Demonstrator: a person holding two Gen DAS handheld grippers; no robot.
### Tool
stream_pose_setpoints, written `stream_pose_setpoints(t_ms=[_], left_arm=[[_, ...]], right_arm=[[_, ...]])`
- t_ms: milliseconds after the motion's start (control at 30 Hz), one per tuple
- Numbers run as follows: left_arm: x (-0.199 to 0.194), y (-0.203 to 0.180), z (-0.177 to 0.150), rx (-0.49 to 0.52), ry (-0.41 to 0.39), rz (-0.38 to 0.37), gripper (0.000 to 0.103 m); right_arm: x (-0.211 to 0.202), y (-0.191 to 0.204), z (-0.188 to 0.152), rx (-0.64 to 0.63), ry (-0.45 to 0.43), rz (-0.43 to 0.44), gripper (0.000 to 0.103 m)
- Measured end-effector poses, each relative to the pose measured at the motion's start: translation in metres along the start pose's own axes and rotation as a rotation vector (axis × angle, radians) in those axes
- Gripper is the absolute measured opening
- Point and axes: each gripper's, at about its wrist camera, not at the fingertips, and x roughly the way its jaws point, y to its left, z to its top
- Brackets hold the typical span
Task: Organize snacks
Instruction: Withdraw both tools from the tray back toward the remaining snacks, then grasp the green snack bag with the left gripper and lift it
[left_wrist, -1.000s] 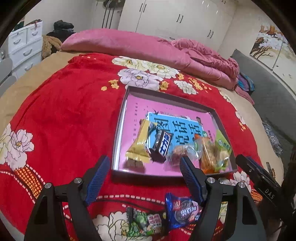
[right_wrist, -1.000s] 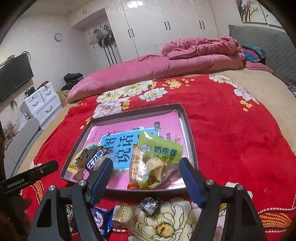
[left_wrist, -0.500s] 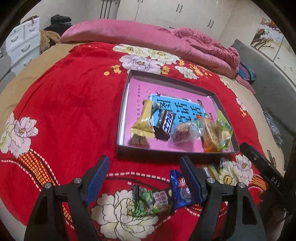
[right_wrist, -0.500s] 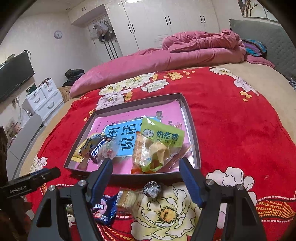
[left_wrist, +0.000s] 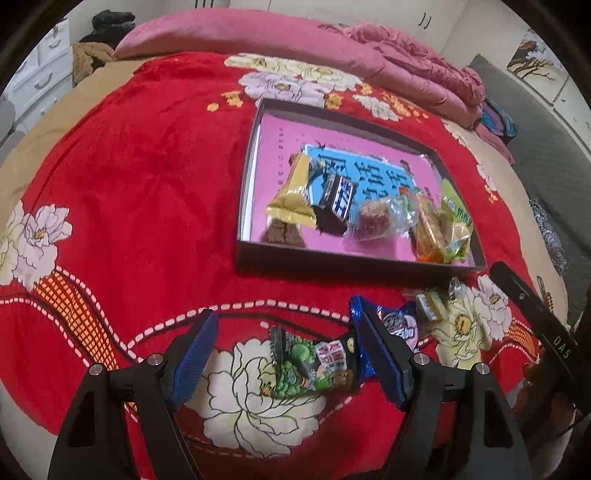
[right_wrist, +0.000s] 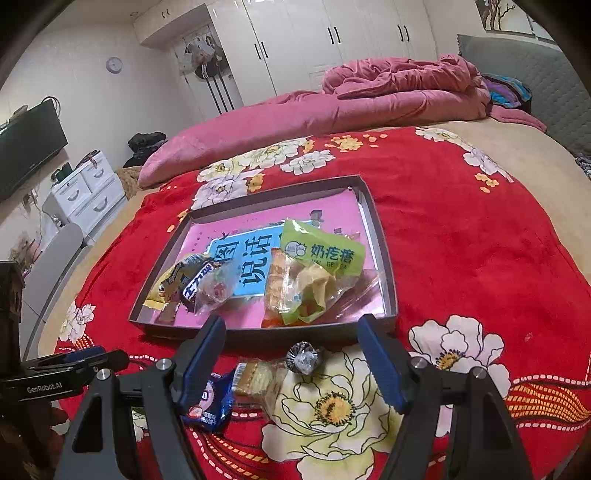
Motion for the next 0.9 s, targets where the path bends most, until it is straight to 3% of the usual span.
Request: stream_pose_setpoints(t_ms=[900], left_arm=[[0.033, -0.015, -0.017, 0.077, 0.204, 0.048, 0.079]], right_arm=[[0.021, -0.014, -0.012, 0.043, 0.138, -0.063, 0.074]])
